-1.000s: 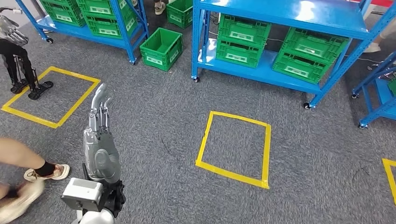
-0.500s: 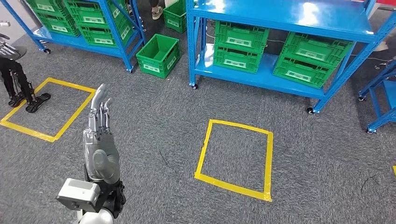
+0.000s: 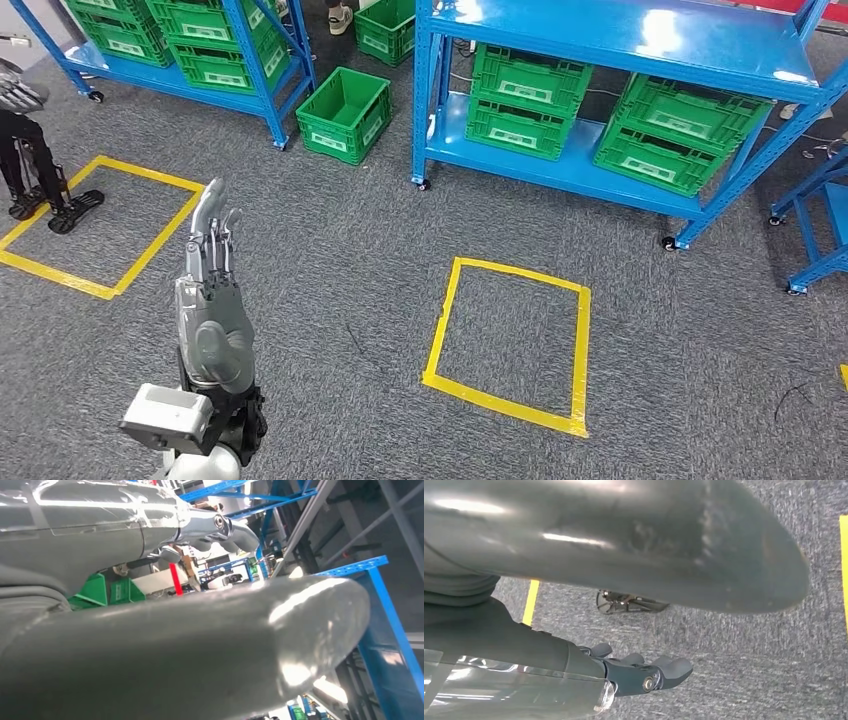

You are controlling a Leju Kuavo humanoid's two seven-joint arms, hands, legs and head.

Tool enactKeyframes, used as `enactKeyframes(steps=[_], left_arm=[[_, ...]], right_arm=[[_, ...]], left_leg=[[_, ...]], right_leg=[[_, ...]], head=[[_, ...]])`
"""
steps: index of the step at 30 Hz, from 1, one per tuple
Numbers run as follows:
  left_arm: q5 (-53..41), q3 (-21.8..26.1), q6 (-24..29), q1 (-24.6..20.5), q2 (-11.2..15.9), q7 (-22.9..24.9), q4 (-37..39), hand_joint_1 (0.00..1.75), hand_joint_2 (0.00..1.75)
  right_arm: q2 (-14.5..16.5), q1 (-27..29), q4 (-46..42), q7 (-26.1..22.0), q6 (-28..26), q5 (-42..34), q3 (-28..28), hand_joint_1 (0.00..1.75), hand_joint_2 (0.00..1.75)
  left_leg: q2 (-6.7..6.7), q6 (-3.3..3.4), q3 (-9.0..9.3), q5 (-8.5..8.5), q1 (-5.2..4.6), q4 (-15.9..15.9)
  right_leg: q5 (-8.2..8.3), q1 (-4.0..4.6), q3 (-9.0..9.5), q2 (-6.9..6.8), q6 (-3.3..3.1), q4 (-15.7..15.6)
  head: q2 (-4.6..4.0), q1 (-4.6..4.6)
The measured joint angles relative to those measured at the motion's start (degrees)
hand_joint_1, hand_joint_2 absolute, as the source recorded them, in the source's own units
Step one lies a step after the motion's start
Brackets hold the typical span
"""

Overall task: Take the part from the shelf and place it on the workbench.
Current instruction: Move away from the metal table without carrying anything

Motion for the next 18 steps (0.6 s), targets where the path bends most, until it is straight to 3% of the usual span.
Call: enactKeyframes(steps=[2,5,6,8,10,11,12,13,15,16,18], left_arm=[[0.0,0.0,0.0,0.0,0.0,0.0,0.0,0.00,0.00],[0.0,0.0,0.0,-0.1,0.0,0.0,0.0,0.00,0.00],[0.0,0.0,0.0,0.0,0.0,0.0,0.0,0.00,0.00],[0.1,-0.1,0.0,-0.1,0.1,0.0,0.0,0.00,0.00],[0.2,-0.1,0.0,-0.1,0.1,0.0,0.0,0.00,0.00],[0.3,-0.1,0.0,-0.1,0.2,0.0,0.0,0.00,0.00],[0.3,-0.2,0.0,-0.1,0.2,0.0,0.0,0.00,0.00],[0.3,-0.2,0.0,-0.1,0.2,0.0,0.0,0.00,0.00],[0.2,-0.2,0.0,-0.1,0.2,0.0,0.0,0.00,0.00],[0.1,-0.3,0.0,-0.1,0.2,0.0,0.0,0.00,0.00],[0.0,-0.3,0.0,-0.1,0.2,0.0,0.0,0.00,0.00]], right_arm=[[-0.1,-0.2,0.0,0.0,0.0,0.0,0.0,0.00,0.00],[-0.2,-0.4,0.0,0.0,0.0,0.0,0.0,0.00,0.00],[-0.2,-0.4,0.0,0.0,0.0,0.0,0.0,0.00,0.00],[-0.2,-0.3,0.0,0.0,0.0,0.0,0.0,0.00,0.00],[-0.2,-0.3,0.0,0.0,-0.1,0.1,0.0,0.00,0.00],[-0.2,-0.3,0.0,0.0,-0.1,0.1,0.0,0.00,0.00],[-0.1,-0.2,0.0,0.0,-0.1,0.1,0.0,0.00,0.00],[-0.1,-0.2,0.0,0.0,-0.1,0.1,0.0,0.00,0.00],[0.0,-0.1,0.0,0.0,-0.1,0.1,0.0,0.00,0.00],[0.0,-0.1,0.0,0.1,-0.1,0.1,0.0,0.00,0.00],[0.0,-0.1,0.0,0.1,-0.1,0.1,0.0,0.00,0.00]], left_leg=[[-0.07,-0.33,-0.13,0.49,-0.08,-0.1],[-0.04,-1.36,-0.33,1.49,0.16,-0.5],[-0.04,-1.65,-0.50,1.08,0.16,-0.4],[-0.08,-2.14,-1.45,-2.79,0.14,2.4],[-0.10,-2.61,-2.85,-8.02,0.22,8.5],[-0.10,-2.84,-3.23,-9.12,0.28,11.3],[-0.09,-3.05,-3.04,-8.80,0.34,12.8],[-0.07,-3.24,-2.00,-7.32,0.43,12.7],[-0.02,-3.52,2.53,-4.14,0.74,7.7],[-0.08,-3.49,5.31,-3.75,0.81,3.9],[-0.21,-2.80,8.70,-5.14,0.83,-1.4]], right_leg=[[1.64,0.57,3.06,-0.13,-0.86,-5.8],[2.68,0.79,3.35,-0.24,-1.17,-7.9],[3.34,0.66,3.21,-0.34,-1.31,-8.5],[4.93,0.30,2.38,-0.60,-1.67,-9.3],[5.96,0.30,0.96,-0.64,-1.86,-9.5],[6.38,0.30,0.23,-0.64,-1.78,-9.4],[6.78,0.30,-0.47,-0.65,-1.66,-9.4],[7.23,0.26,-1.16,-0.66,-1.47,-9.3],[7.91,0.13,-2.35,-0.64,-1.00,-8.8],[8.07,0.13,-2.88,-0.58,-0.71,-8.2],[8.32,0.27,-3.68,-0.43,-0.11,-7.2]], head=[[0.00,-0.03],[0.00,0.04],[0.00,0.04],[0.00,-0.08],[0.00,-0.21],[0.00,-0.22],[0.00,-0.22],[0.00,-0.22],[0.00,-0.25],[0.00,-0.31],[0.00,-0.38]])
